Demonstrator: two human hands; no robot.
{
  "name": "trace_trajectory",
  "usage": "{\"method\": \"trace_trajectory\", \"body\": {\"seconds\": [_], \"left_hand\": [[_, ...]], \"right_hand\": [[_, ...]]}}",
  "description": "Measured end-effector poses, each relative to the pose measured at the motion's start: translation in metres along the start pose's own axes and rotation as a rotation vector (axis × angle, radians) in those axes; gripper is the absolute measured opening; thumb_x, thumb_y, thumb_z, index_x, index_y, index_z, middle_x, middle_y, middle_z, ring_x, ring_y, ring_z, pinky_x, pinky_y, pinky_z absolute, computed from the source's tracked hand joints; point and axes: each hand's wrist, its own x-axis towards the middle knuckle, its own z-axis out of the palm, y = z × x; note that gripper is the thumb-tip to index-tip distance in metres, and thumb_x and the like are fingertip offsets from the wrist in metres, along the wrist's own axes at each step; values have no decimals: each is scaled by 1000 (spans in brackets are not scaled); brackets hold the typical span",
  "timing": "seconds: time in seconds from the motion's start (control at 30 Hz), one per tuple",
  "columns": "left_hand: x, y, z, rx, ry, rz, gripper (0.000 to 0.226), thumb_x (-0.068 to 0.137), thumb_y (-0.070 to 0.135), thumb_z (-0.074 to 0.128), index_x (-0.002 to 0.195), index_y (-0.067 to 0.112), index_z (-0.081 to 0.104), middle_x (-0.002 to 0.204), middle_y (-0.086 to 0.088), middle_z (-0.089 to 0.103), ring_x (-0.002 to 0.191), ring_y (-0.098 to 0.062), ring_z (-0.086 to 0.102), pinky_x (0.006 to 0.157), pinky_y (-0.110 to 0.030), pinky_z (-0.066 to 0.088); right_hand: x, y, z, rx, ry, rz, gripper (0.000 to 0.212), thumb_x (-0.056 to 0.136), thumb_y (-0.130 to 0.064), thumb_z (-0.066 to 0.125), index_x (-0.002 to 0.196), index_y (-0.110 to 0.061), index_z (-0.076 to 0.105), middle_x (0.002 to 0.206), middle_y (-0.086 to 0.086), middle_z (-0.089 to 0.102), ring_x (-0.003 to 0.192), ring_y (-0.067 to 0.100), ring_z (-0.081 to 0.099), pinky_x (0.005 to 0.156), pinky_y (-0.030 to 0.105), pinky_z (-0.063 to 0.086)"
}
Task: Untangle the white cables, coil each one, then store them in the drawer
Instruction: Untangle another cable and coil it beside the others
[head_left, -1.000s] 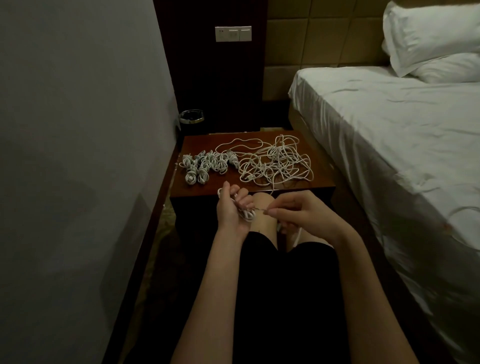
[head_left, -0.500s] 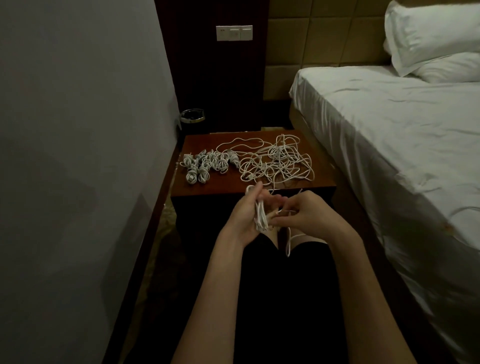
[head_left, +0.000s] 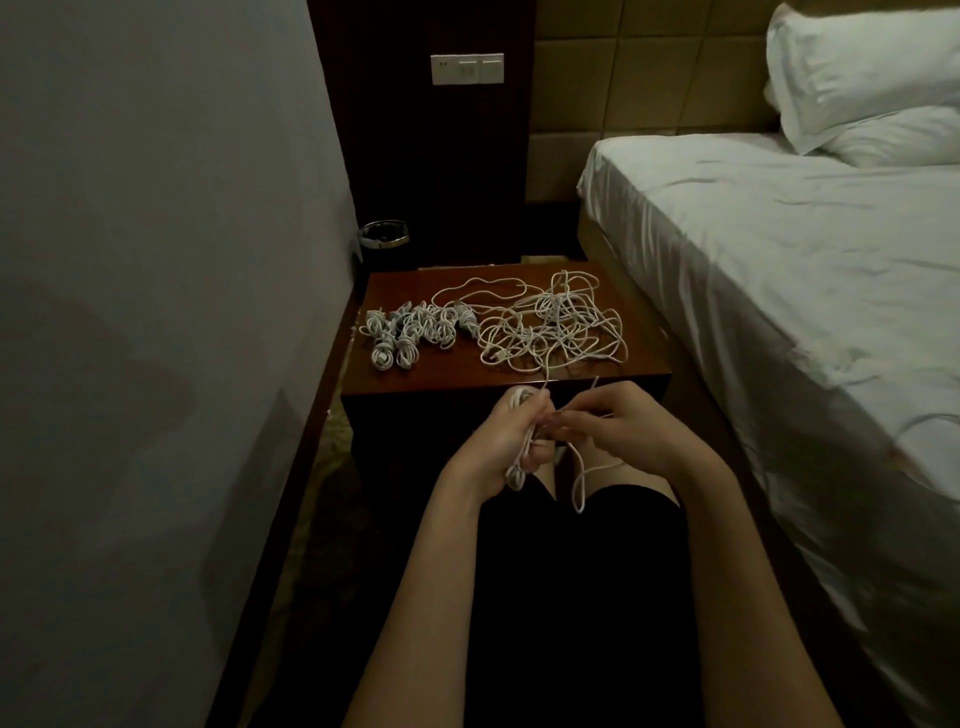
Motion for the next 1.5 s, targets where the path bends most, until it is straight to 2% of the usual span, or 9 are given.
{"method": "trace_trajectory", "body": {"seconds": [0.2,0.3,0.43,0.7,0.87,1.0,1.1,1.2,1.5], "left_hand": [[-1,3,2,114,-136,-60,30,105,34,36,94,8,48,50,-7,47,28,-4,24,30,-14,19],[-8,4,5,164,-249,-180,37,104,43,32,88,17,54,38,4,33,26,-2,22,30,-12,15],[-3,2,2,36,-174,-171,43,102,42,37,67,18,39,36,9,28,27,-1,23,29,-13,15],[8,-1,-1,-166,111,27,48,97,50,44,63,19,35,40,8,27,28,-4,23,31,-15,18],[7,1,5,-135,116,84,46,91,52,53,68,13,49,43,6,30,30,-5,25,35,-16,19],[7,5,3,-203,314,113,38,99,31,50,65,14,46,46,4,39,31,-6,33,35,-15,24],[7,4,-1,-275,435,140,35,103,33,43,74,12,44,50,4,45,33,-5,39,35,-15,29],[7,4,-6,-454,423,168,40,104,38,38,71,14,40,45,5,43,34,-8,36,34,-17,28],[4,14,-11,-723,309,146,42,104,38,35,68,16,39,46,5,46,35,-5,43,34,-14,34]], "right_hand": [[-2,7,-1,-5,100,44,16,91,-30,64,87,-21,76,71,11,62,58,6,47,56,20,36],[1,9,3,-59,218,51,10,86,-25,71,77,-19,70,61,-4,58,52,-1,52,47,10,35],[3,11,5,-84,296,108,20,83,-33,73,82,-14,66,72,-3,60,65,6,54,55,18,35],[0,-6,4,141,213,-93,13,93,-19,60,98,-18,72,82,1,69,68,-1,60,62,17,44],[8,-15,24,82,222,-119,12,89,-20,65,93,-23,76,83,-6,73,81,8,69,82,38,58],[8,-23,30,13,115,-114,17,93,-18,62,104,-21,74,74,-7,70,57,-3,61,58,12,50],[5,-26,28,86,47,-91,17,93,-18,62,107,-17,71,77,1,70,54,2,57,52,9,44],[2,-28,25,171,28,-104,14,91,-16,64,101,-9,71,75,9,72,59,14,60,56,18,50],[-5,-33,23,206,-131,-132,19,91,-7,63,108,-5,70,59,-12,68,52,-6,60,52,5,43]]}}
